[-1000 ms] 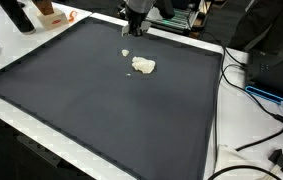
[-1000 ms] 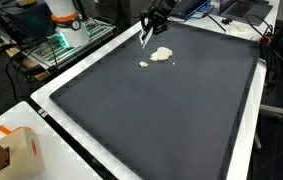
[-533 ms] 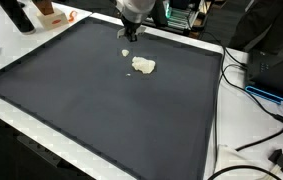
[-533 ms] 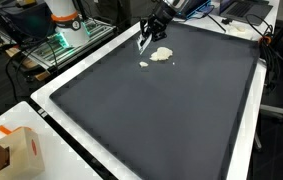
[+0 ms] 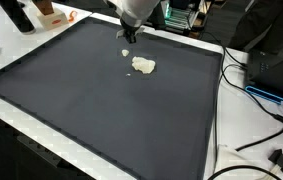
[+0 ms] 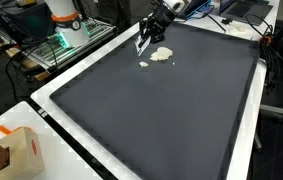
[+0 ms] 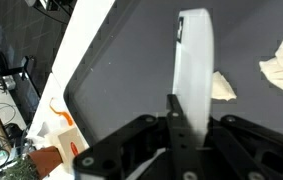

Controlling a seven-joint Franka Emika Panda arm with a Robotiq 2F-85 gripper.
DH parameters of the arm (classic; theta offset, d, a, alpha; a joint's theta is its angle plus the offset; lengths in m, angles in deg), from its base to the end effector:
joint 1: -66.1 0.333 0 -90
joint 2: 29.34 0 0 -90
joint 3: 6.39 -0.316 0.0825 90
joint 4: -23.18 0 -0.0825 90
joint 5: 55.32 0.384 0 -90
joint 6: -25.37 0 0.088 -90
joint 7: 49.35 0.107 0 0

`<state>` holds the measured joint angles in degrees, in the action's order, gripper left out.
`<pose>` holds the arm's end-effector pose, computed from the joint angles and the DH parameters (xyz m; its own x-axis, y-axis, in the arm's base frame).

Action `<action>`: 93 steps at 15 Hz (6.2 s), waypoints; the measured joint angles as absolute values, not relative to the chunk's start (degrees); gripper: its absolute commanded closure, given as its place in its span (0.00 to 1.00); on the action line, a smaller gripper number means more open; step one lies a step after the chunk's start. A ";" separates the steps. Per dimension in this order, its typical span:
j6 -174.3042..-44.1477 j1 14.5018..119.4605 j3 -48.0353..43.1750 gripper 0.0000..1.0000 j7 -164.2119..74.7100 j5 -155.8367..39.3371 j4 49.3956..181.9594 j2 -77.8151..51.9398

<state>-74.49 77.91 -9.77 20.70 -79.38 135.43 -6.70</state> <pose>0.5349 0.1065 0.2473 0.7432 -0.6670 0.0534 -0.5388 -0.5491 0.6389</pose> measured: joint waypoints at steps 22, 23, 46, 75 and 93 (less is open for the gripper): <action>-75.94 78.12 -10.46 0.99 -4.14 -77.92 135.60 -11.26; -76.68 78.11 -10.55 0.99 -6.11 -77.39 135.89 -11.85; -96.89 70.77 -12.01 0.99 -69.55 -43.74 145.52 -18.65; -96.71 64.57 -12.33 0.99 -108.89 -22.17 147.74 -12.65; -93.34 64.55 -12.48 0.99 -107.80 -23.27 147.93 -13.24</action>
